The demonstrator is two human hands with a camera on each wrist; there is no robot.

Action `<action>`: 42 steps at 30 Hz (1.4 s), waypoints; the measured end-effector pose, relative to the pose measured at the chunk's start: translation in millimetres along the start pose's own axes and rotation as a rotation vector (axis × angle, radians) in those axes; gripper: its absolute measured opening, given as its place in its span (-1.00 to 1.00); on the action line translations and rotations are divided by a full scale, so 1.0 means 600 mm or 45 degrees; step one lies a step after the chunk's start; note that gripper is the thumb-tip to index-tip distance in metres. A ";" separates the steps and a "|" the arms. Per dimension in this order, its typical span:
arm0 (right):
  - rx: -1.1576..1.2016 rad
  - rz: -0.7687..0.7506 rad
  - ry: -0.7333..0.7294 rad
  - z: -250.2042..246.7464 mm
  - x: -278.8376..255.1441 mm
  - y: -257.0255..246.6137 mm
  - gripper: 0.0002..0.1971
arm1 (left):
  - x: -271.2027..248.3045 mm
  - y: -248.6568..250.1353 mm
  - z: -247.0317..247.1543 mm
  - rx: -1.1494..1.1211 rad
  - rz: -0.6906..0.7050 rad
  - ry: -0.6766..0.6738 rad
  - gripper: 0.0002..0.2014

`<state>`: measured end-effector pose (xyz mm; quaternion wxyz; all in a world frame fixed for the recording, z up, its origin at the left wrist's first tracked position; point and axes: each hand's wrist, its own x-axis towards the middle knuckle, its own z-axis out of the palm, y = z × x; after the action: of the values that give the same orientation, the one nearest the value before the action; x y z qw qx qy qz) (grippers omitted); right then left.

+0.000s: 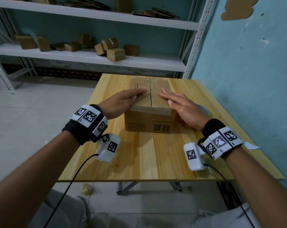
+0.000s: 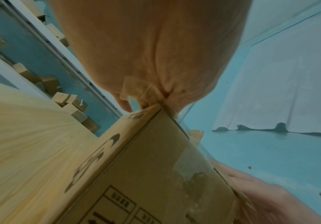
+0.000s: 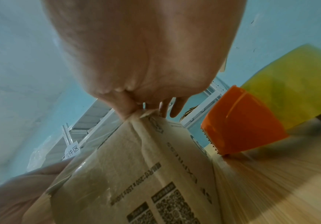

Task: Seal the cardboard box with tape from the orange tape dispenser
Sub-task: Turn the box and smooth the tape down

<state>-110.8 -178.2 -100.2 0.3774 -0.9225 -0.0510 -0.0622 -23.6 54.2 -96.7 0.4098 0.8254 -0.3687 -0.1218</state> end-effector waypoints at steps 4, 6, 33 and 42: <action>0.061 -0.012 -0.019 -0.003 0.002 0.007 -0.57 | -0.001 -0.003 -0.004 -0.051 0.022 -0.007 -0.58; 0.081 -0.008 -0.035 -0.005 0.002 0.011 -0.57 | -0.001 -0.003 -0.004 -0.065 0.029 -0.008 -0.58; 0.275 -0.058 -0.060 -0.014 -0.003 0.034 -0.48 | -0.010 -0.036 -0.020 -0.343 0.110 -0.031 -0.53; 0.267 0.061 0.127 -0.018 -0.002 -0.003 -0.59 | 0.004 -0.003 -0.020 -0.325 -0.071 0.133 -0.60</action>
<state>-113.3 -184.6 -91.9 0.4754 -0.8746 -0.0164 -0.0934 -15.1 60.2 -90.6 0.5265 0.7818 -0.3051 -0.1359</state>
